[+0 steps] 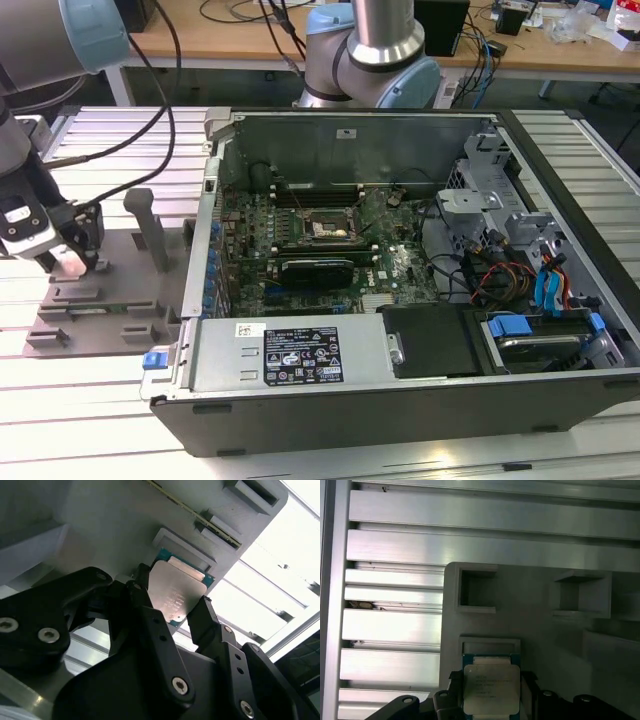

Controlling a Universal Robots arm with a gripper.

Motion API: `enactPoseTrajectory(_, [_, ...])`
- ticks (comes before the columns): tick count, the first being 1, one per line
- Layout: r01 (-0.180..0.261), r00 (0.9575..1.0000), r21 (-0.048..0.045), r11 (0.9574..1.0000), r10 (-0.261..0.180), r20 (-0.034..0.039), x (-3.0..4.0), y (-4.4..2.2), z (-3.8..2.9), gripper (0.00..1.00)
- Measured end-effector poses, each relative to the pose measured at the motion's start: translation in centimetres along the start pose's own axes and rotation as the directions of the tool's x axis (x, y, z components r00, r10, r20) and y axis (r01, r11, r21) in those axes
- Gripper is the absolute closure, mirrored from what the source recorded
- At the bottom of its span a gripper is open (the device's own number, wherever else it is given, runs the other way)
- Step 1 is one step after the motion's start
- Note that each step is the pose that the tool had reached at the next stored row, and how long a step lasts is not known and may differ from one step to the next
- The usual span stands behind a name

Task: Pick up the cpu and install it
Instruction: 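Pick up the cpu and move it towards the insertion slot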

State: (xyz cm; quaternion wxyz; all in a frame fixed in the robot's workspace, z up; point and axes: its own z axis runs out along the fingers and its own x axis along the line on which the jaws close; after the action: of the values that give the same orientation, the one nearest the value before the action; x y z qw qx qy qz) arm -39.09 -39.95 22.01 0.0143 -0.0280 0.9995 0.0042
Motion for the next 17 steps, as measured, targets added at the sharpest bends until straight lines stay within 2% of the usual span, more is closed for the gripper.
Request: enactPoseTrajectory(17, [0.000, 1.0000, 0.0000, 1.0000, 0.000, 0.0000, -0.06, 0.02, -2.02, 0.45])
